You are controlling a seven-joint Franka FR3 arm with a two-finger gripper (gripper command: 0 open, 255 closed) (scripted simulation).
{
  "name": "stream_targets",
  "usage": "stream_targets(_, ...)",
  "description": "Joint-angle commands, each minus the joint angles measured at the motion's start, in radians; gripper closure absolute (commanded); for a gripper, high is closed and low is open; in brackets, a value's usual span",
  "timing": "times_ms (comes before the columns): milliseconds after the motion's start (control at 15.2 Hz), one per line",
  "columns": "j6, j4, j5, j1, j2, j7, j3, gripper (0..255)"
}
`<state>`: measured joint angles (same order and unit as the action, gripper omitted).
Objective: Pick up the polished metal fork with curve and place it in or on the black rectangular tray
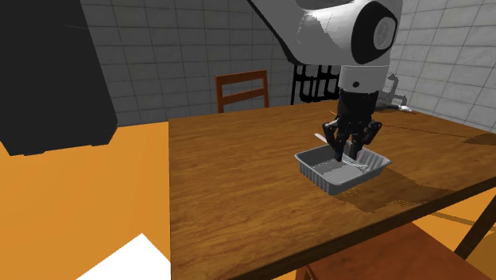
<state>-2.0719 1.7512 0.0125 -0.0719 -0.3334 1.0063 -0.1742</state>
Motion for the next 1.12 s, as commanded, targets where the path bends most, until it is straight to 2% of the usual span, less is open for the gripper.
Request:
stream_targets(0, 0.0, 0.0, 0.0, 0.0, 0.0, 0.0, 0.0, 0)
stream_targets(330, 0.0, 0.0, 0.0, 0.0, 0.0, 0.0, 0.0, 0)
stream_targets(594, 0.114, -0.077, -0.007, 0.004, 0.037, -0.004, -0.002, 0)
stream_targets(1056, 0.114, -0.077, -0.007, 0.004, 0.037, -0.004, -0.002, 0)
